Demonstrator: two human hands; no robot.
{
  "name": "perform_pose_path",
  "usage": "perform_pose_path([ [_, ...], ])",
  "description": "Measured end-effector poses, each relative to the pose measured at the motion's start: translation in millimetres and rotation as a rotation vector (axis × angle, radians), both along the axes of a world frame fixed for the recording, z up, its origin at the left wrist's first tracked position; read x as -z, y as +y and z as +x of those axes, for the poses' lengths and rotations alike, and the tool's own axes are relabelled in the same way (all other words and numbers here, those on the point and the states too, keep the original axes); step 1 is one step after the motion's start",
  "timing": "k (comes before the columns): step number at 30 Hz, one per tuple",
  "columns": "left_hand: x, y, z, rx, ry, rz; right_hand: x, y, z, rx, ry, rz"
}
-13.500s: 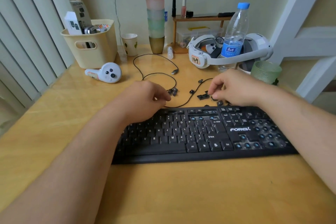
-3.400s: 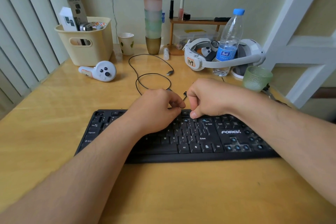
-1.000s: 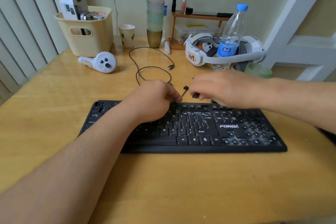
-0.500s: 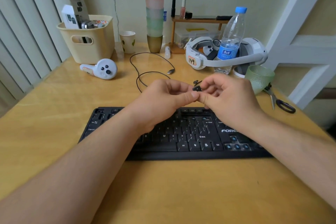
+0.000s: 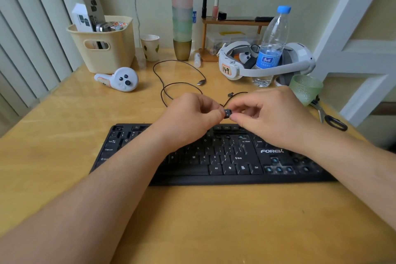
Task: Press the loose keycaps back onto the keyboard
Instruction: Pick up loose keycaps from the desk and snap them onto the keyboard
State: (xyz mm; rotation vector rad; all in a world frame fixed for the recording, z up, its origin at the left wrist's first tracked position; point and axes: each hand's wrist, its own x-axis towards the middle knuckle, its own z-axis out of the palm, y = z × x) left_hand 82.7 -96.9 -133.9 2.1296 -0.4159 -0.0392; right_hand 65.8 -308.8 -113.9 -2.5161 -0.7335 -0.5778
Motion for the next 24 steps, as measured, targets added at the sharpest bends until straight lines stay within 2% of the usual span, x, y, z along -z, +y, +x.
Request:
perform_pose_path([
  [6, 0.5, -0.9, 0.1, 0.005, -0.028, 0.091, -17.1, 9.0, 0.2, -0.006, 0.055, -0.247],
  [10, 1.6, 0.6, 2.1, 0.022, 0.007, 0.080, -18.1, 12.0, 4.9, 0.072, 0.079, -0.302],
  [19, -0.4, 0.9, 3.8, -0.016, 0.078, 0.032, -10.4, 17.6, 2.6, 0.101, 0.026, -0.282],
  [22, -3.1, 4.7, 3.4, -0.014, 0.073, 0.068, -11.2, 13.8, 7.0, 0.117, 0.133, -0.234],
  [24, -5.6, 13.5, 8.8, -0.089, -0.023, 0.138, -9.0, 8.2, 12.1, 0.125, 0.274, -0.175],
])
